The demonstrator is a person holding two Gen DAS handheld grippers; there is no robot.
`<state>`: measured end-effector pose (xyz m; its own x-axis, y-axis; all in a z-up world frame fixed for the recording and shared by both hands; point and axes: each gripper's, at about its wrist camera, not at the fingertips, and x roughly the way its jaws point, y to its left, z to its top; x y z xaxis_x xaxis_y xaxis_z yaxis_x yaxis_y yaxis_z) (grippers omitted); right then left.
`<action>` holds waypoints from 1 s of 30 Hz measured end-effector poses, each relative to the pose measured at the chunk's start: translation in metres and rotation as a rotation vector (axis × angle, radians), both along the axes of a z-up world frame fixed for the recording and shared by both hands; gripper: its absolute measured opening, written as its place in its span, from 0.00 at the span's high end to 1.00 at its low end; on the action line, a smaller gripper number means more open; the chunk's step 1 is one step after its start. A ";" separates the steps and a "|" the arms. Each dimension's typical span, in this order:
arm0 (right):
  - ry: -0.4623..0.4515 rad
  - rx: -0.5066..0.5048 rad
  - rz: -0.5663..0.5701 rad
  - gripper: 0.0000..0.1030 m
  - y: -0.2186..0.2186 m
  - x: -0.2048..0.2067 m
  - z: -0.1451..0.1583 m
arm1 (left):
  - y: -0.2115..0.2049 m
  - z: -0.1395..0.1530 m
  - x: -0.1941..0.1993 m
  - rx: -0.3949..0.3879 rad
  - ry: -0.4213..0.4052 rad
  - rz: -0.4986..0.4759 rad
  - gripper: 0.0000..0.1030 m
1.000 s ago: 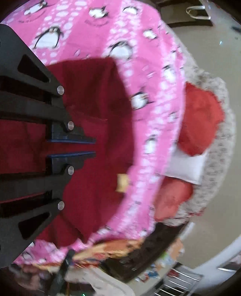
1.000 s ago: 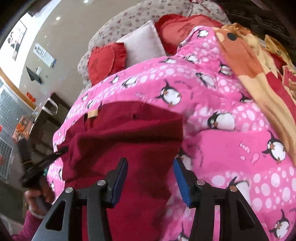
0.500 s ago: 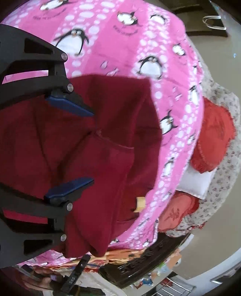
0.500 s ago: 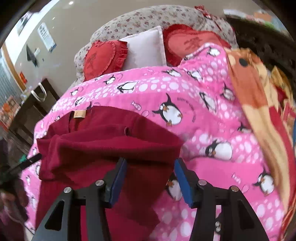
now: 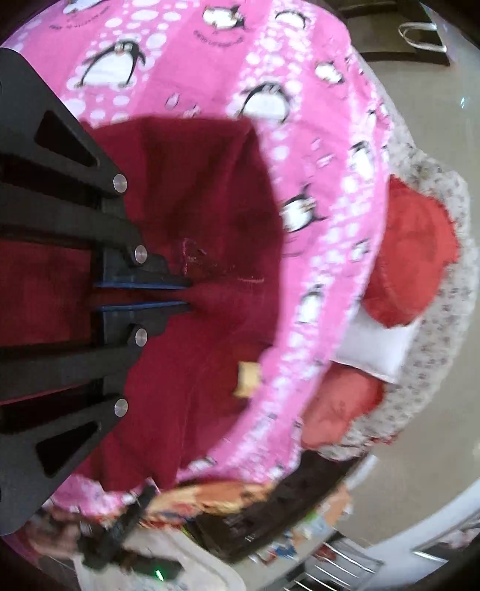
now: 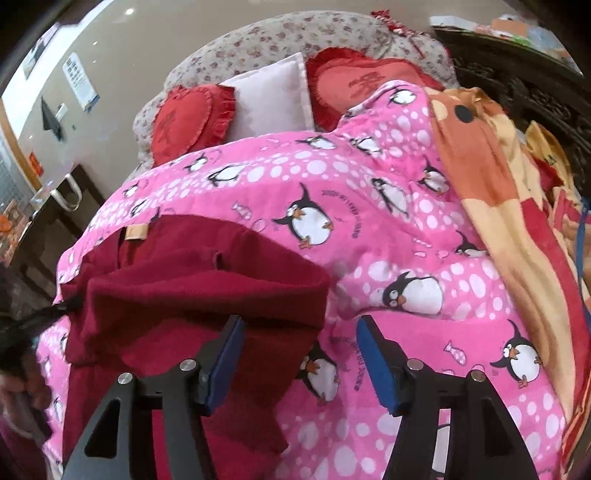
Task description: Fold small clothes
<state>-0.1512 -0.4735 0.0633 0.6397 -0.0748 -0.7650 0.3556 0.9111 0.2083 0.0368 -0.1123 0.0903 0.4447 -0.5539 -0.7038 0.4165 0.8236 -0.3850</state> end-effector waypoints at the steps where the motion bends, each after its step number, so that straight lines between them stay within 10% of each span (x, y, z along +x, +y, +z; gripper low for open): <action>1: 0.000 -0.015 0.019 0.41 0.003 0.003 0.001 | 0.009 0.006 -0.001 -0.019 -0.008 0.013 0.96; 8: 0.022 -0.151 0.144 0.41 0.022 0.025 0.005 | 0.036 0.003 -0.006 0.009 0.005 0.046 0.96; 17: 0.053 -0.046 0.039 0.41 -0.003 0.079 -0.009 | 0.023 -0.033 0.004 0.075 0.104 0.101 0.96; 30: -0.024 0.245 0.130 0.41 0.022 -0.049 -0.009 | 0.020 -0.042 0.000 0.127 0.085 0.087 0.96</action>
